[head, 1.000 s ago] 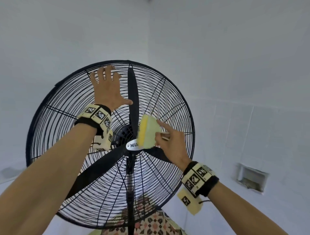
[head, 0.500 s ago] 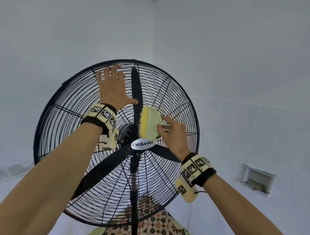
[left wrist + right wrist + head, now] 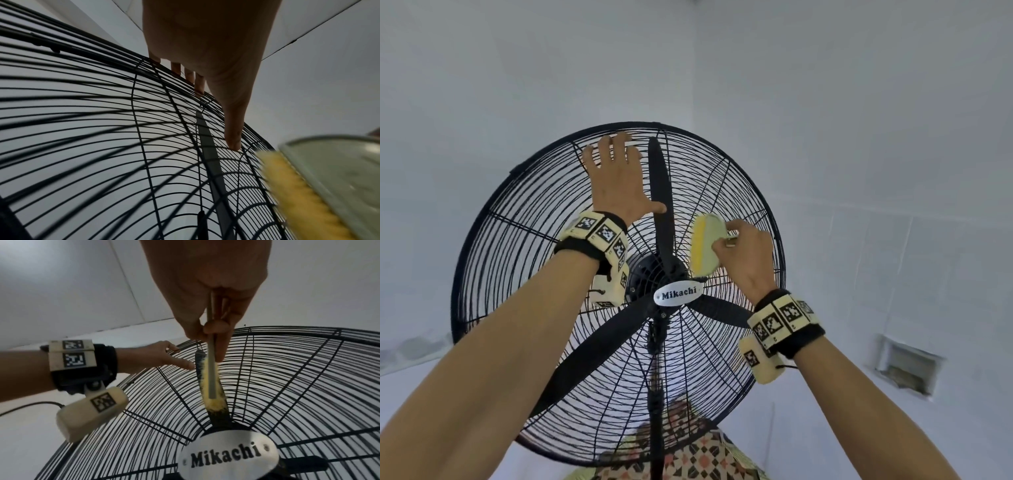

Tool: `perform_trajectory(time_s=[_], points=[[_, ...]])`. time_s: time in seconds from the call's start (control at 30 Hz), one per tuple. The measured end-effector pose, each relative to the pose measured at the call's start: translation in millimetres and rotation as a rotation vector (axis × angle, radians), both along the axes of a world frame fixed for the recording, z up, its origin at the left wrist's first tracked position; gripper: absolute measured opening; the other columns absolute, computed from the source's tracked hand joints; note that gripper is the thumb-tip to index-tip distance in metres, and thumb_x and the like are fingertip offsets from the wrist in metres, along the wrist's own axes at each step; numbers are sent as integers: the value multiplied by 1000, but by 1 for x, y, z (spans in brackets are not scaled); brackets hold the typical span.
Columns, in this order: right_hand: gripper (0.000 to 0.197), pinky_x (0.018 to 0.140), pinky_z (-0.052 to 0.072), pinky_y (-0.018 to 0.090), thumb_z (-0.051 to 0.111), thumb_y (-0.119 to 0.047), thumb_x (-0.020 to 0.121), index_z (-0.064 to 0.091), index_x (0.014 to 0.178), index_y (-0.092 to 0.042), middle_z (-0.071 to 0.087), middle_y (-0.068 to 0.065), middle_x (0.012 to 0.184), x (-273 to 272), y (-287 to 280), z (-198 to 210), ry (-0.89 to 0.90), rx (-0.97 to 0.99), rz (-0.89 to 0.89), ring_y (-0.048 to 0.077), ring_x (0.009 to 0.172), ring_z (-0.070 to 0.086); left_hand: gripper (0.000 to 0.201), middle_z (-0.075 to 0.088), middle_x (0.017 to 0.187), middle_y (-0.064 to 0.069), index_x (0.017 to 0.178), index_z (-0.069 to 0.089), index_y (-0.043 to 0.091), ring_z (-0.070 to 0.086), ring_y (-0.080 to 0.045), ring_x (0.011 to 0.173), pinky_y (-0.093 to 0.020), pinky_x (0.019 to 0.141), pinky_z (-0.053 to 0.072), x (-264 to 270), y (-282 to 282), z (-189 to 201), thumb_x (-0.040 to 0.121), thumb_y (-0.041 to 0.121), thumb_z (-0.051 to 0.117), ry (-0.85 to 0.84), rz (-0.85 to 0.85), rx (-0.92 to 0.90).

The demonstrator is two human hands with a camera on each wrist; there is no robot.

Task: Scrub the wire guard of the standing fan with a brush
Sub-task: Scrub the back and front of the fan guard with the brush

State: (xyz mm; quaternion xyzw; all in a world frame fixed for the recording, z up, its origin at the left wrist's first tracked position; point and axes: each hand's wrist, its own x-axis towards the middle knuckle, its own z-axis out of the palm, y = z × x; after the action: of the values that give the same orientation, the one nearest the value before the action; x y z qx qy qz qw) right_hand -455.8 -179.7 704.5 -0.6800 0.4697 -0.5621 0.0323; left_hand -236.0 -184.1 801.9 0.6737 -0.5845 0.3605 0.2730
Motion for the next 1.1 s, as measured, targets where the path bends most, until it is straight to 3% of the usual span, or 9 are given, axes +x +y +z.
perform_trajectory(time_s=[0.13,0.33,0.4,0.5,0.63,0.7,0.77,0.87,1.1], points=[[31,72,55,8,70,-20,92,69,122,-13,75,-1,96,8,3,12,-35,-77,133,-1,80,69,124,26,163,-13,149,41,8,22,-39,151,-63,122,15,-3,-2,0,57,81,82,3,-2,-11],[33,73,62,37,68,-21,93,68,124,-10,74,9,96,-6,-7,13,31,-20,-97,17,80,68,123,25,164,-13,149,41,10,20,-38,152,-62,123,13,-1,-3,0,56,79,84,20,-4,-9],[34,72,61,36,69,-22,92,69,123,-10,75,8,96,-2,-3,21,63,-57,-69,18,80,70,122,25,163,-13,147,42,9,20,-38,151,-62,123,13,-4,-4,0,56,79,84,16,-4,-12],[30,71,60,19,71,-20,92,69,121,-11,76,1,97,11,2,25,23,-107,77,8,78,70,123,26,163,-13,147,42,8,21,-38,151,-62,123,13,-8,-4,0,56,78,84,12,-16,-24],[32,72,60,34,67,-21,94,66,123,-9,74,10,97,7,-7,23,89,-30,-118,20,82,68,122,22,165,-13,150,40,9,18,-38,153,-62,124,11,-4,-2,1,60,79,82,17,11,4],[34,71,56,31,68,-22,93,66,124,-8,74,11,98,2,-9,29,121,-11,-169,21,82,66,121,23,165,-13,149,41,10,19,-38,153,-62,124,11,-3,-2,0,59,80,82,17,12,2],[32,72,60,31,70,-21,92,68,121,-8,75,9,96,3,-4,32,80,-70,-55,17,80,69,120,26,164,-12,147,44,10,21,-38,151,-62,124,13,-4,-3,-1,57,80,83,10,2,-17],[28,68,60,17,69,-20,94,69,120,-11,76,2,95,9,4,25,45,-123,90,7,79,70,119,28,162,-12,144,46,9,23,-38,150,-61,123,14,-8,-3,-1,56,78,84,7,-4,-26],[33,78,56,34,66,-26,94,66,123,-11,72,8,98,-3,-6,29,99,-7,-118,23,90,67,120,27,162,-12,147,44,10,22,-38,150,-61,123,15,-5,-2,-1,57,80,83,6,10,-17]])
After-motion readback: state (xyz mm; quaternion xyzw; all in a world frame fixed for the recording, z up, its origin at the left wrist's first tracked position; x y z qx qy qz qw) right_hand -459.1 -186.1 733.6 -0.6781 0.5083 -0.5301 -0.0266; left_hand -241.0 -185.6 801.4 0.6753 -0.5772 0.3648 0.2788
